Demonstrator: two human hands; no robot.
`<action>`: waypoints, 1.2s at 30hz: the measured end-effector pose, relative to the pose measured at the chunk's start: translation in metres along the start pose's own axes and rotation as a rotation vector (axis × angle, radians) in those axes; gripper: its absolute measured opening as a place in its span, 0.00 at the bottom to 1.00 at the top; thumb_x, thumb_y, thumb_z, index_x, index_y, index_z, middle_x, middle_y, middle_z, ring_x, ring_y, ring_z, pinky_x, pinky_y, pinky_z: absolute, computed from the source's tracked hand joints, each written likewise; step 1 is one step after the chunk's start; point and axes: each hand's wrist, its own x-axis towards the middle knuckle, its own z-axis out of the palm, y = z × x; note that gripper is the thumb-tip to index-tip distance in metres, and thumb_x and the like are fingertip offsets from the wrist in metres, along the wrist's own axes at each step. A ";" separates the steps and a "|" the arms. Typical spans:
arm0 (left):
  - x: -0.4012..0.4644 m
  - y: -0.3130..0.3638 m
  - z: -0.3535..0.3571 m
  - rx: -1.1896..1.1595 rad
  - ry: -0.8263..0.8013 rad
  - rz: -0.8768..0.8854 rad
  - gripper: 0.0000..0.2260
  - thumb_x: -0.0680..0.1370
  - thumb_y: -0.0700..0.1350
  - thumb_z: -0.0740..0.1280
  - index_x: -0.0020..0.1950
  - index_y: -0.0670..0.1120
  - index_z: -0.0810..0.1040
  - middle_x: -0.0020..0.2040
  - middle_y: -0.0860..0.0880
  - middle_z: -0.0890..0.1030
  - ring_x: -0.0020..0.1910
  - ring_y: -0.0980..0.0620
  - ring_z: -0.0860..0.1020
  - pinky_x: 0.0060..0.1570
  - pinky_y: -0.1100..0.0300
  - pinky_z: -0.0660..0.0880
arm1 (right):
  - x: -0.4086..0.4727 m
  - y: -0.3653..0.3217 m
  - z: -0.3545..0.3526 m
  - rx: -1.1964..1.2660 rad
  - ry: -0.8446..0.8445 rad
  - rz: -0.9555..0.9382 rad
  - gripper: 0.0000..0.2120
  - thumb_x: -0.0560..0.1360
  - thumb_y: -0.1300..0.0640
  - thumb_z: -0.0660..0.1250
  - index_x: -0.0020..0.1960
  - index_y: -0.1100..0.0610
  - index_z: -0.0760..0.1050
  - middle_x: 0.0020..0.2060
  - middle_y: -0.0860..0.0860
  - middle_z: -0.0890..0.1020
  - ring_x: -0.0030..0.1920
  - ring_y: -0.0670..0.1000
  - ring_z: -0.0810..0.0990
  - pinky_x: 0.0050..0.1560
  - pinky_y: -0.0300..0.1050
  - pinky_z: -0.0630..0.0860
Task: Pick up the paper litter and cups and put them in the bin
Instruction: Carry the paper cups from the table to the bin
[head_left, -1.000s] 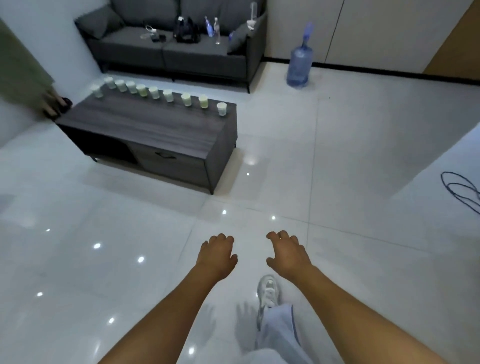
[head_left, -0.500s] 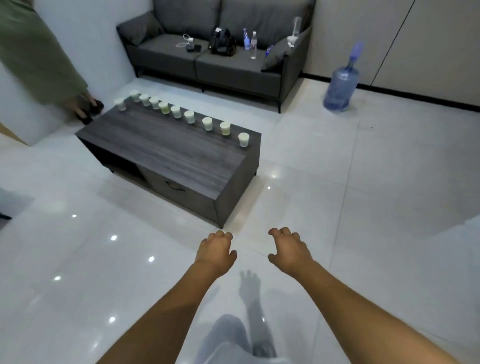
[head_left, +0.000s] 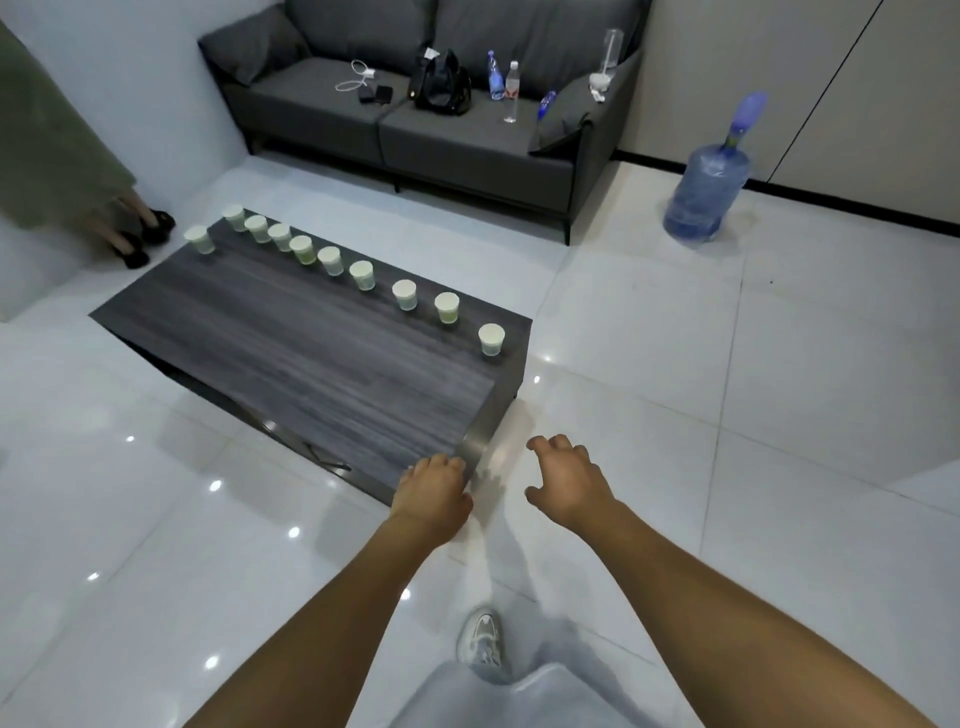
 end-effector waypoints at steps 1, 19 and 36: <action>0.016 -0.001 -0.009 -0.005 -0.003 -0.004 0.17 0.79 0.49 0.61 0.66 0.45 0.70 0.64 0.46 0.73 0.63 0.46 0.70 0.65 0.53 0.66 | 0.016 -0.003 -0.008 0.002 -0.004 -0.006 0.27 0.76 0.55 0.65 0.72 0.53 0.61 0.66 0.55 0.68 0.63 0.59 0.69 0.58 0.50 0.71; 0.337 0.012 -0.108 -0.088 -0.118 -0.186 0.21 0.79 0.49 0.61 0.70 0.43 0.67 0.68 0.44 0.70 0.67 0.45 0.67 0.67 0.53 0.64 | 0.342 0.036 -0.136 -0.087 -0.166 -0.094 0.26 0.75 0.56 0.65 0.71 0.54 0.62 0.67 0.56 0.67 0.63 0.60 0.69 0.59 0.53 0.72; 0.584 -0.084 -0.093 -0.075 -0.171 -0.162 0.22 0.77 0.44 0.64 0.71 0.44 0.66 0.68 0.45 0.69 0.68 0.44 0.65 0.69 0.52 0.62 | 0.555 0.017 -0.053 -0.063 -0.370 -0.023 0.29 0.74 0.54 0.69 0.71 0.51 0.61 0.67 0.54 0.67 0.65 0.57 0.67 0.63 0.50 0.71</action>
